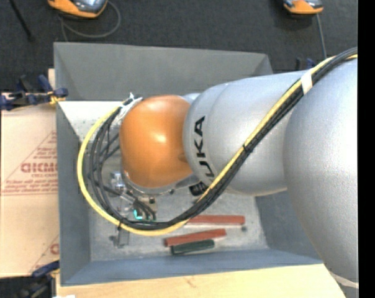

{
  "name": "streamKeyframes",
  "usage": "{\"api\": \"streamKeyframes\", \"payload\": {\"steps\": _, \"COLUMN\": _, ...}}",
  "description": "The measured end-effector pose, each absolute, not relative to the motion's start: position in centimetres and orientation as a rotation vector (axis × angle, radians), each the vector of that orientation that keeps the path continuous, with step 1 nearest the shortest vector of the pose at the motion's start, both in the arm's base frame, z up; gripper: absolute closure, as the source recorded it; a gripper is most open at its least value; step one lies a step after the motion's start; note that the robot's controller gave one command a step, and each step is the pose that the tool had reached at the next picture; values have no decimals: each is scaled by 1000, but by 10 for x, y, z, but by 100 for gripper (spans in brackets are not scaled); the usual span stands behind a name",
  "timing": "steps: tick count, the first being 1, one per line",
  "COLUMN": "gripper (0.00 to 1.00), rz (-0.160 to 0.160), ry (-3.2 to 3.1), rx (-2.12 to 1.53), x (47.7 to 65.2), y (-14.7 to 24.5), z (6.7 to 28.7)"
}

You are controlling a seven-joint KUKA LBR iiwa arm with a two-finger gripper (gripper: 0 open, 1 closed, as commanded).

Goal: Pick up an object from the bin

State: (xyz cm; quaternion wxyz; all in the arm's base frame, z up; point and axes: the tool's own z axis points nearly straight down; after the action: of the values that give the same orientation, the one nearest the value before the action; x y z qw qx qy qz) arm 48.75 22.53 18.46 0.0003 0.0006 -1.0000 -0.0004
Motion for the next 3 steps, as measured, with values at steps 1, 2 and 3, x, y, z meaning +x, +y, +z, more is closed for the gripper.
{"api": "streamKeyframes", "payload": {"steps": 1, "gripper": 0, "rz": 4, "ry": -3119, "rx": 413, "x": 528, "y": 151, "z": 167}}
{"api": "streamKeyframes", "payload": {"steps": 2, "gripper": 0, "rz": 3, "ry": -3067, "rx": 680, "x": 484, "y": 85, "z": 172}}
{"api": "streamKeyframes", "payload": {"steps": 3, "gripper": 0, "rz": 1, "ry": -3115, "rx": 553, "x": 483, "y": 37, "z": 70}}
